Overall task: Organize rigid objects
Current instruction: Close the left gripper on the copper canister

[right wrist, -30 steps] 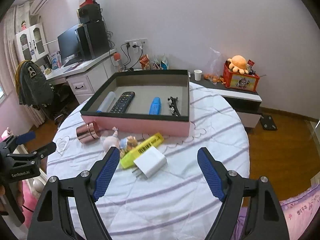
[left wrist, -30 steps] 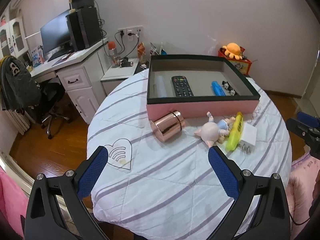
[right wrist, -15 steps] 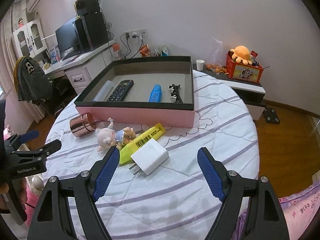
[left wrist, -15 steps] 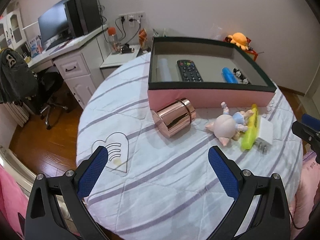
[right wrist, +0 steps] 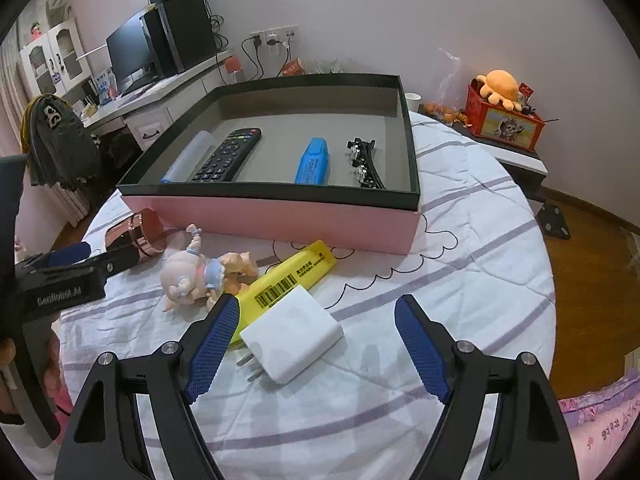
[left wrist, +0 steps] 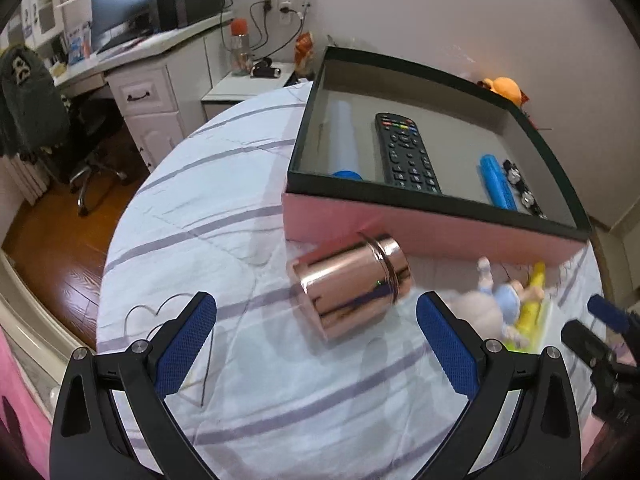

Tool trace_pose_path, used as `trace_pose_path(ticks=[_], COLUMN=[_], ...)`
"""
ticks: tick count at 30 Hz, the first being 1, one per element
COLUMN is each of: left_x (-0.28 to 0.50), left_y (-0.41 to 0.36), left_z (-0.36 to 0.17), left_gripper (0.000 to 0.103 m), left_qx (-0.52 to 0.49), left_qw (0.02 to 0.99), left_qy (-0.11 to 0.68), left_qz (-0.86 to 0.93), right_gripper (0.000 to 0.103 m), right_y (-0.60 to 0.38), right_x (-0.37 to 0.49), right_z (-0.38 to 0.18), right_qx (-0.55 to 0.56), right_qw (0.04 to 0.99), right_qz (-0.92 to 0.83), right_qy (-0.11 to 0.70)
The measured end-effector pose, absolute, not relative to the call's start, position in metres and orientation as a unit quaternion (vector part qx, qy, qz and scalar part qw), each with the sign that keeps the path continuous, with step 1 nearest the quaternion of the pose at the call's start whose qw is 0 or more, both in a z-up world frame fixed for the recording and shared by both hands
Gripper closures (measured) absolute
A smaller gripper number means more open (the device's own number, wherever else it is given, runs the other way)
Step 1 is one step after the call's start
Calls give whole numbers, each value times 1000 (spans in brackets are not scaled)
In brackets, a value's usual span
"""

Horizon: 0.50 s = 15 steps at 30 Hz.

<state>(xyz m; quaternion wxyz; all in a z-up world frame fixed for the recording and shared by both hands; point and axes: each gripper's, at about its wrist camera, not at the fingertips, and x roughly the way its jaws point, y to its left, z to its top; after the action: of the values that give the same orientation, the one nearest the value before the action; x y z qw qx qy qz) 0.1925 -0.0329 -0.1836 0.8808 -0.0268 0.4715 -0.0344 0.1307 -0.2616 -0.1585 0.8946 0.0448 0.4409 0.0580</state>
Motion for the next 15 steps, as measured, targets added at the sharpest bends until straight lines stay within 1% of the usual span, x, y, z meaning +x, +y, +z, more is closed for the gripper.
trace_pose_path(ticks=[8, 9, 10, 12, 13, 15], left_x=[215, 217, 219, 221, 222, 220], left_y=[-42, -41, -42, -43, -44, -45], left_z=[-195, -196, -198, -202, -204, -203], left_gripper=[2, 4, 15, 29, 33, 34], left_qx=[-8, -10, -11, -11, -10, -5], left_qw=[877, 876, 873, 867, 866, 868], left_qy=[478, 478, 482, 491, 493, 488], left_qz=[-50, -60, -69, -80, -85, -92], right_gripper=[22, 22, 22, 22, 22, 22], right_y=[-263, -263, -263, -263, -263, -264], right_x=[140, 140, 140, 140, 140, 141], right_z=[-167, -168, -169, -170, -170, -170], right_qx=[44, 44, 44, 44, 44, 45], right_qw=[889, 888, 888, 887, 887, 887], right_qz=[66, 68, 68, 69, 69, 68], right_qy=[451, 452, 453, 454, 454, 455])
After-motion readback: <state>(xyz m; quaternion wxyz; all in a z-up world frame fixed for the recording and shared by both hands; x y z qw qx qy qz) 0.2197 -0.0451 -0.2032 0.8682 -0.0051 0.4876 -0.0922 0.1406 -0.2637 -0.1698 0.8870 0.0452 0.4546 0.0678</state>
